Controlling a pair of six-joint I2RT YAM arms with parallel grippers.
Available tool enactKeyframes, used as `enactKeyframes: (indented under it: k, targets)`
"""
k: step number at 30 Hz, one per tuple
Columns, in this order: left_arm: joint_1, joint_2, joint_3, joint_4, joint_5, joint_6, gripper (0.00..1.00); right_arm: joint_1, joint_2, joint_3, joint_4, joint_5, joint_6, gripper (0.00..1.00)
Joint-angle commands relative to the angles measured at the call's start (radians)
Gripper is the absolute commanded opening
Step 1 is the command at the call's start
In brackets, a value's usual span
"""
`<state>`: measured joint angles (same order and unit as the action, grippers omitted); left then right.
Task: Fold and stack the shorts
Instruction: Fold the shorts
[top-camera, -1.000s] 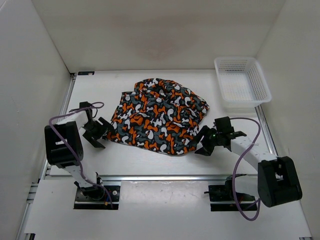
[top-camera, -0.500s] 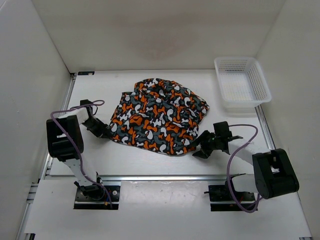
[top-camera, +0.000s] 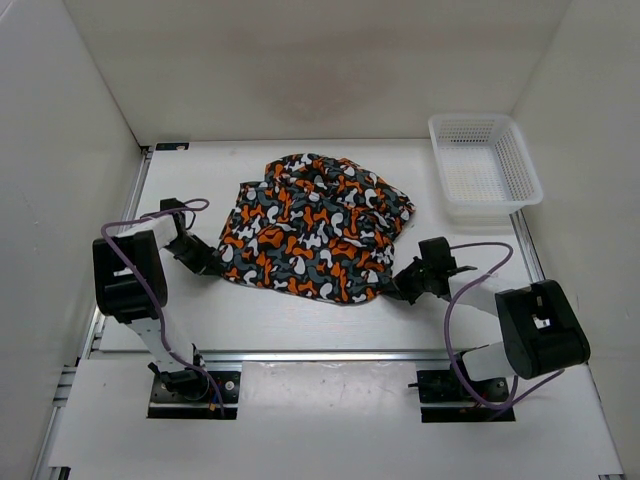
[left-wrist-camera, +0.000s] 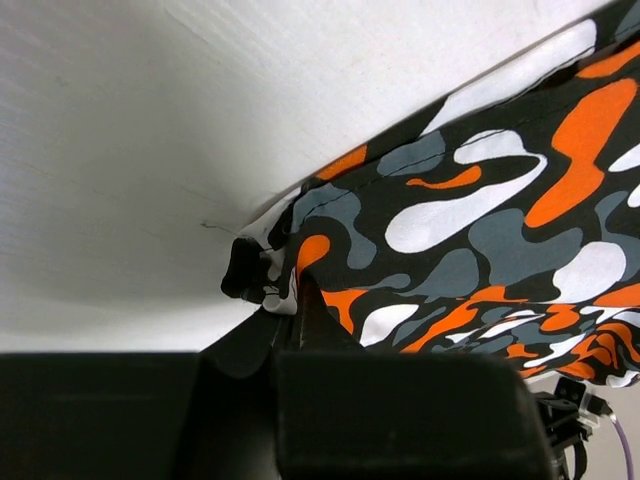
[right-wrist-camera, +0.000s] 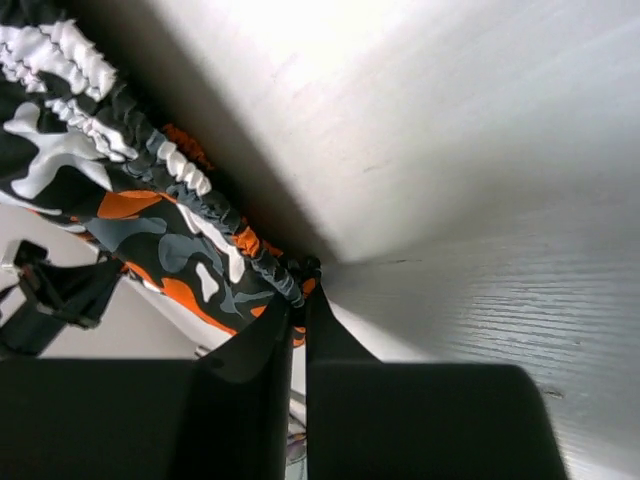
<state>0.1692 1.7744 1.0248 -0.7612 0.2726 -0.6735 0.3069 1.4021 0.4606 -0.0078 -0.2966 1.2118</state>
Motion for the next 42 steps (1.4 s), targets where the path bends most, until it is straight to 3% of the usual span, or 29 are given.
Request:
enactKeyframes:
  k: [1, 8, 12, 16, 20, 24, 27, 32, 36, 42]
  targets:
    - [0.001, -0.056, 0.001, 0.039, -0.015, 0.009, 0.10, 0.005, -0.017, 0.055, -0.089, 0.134, -0.033, 0.00]
    - [0.001, -0.177, 0.079, -0.013, 0.065, 0.018, 0.10, 0.005, -0.227, 0.257, -0.322, 0.305, -0.219, 0.00]
    - [0.001, -0.266, 0.266, -0.108, 0.096, 0.018, 0.10, 0.005, -0.247, 0.499, -0.461, 0.335, -0.356, 0.00]
    - [0.010, -0.340, 0.620, -0.196, 0.134, 0.018, 0.10, 0.005, -0.227, 0.820, -0.570, 0.349, -0.503, 0.00]
    - [0.010, -0.415, 0.855, -0.207, 0.136, 0.028, 0.10, 0.005, -0.213, 1.142, -0.626, 0.240, -0.713, 0.00]
    - [0.010, -0.496, 1.012, -0.207, 0.117, 0.028, 0.10, 0.005, -0.267, 1.304, -0.659, 0.111, -0.825, 0.00]
    - [0.010, -0.559, 1.121, -0.198, 0.083, 0.028, 0.10, 0.005, -0.304, 1.406, -0.707, 0.004, -0.885, 0.00]
    - [0.010, -0.639, 1.291, -0.198, 0.019, 0.037, 0.10, 0.005, -0.428, 1.420, -0.727, -0.139, -0.908, 0.00]
    - [0.010, -0.674, 1.452, -0.245, -0.041, 0.057, 0.10, 0.005, -0.502, 1.475, -0.784, -0.148, -0.908, 0.00]
    - [0.001, -0.701, 1.472, -0.256, -0.081, 0.068, 0.10, 0.005, -0.548, 1.482, -0.897, -0.107, -0.883, 0.00]
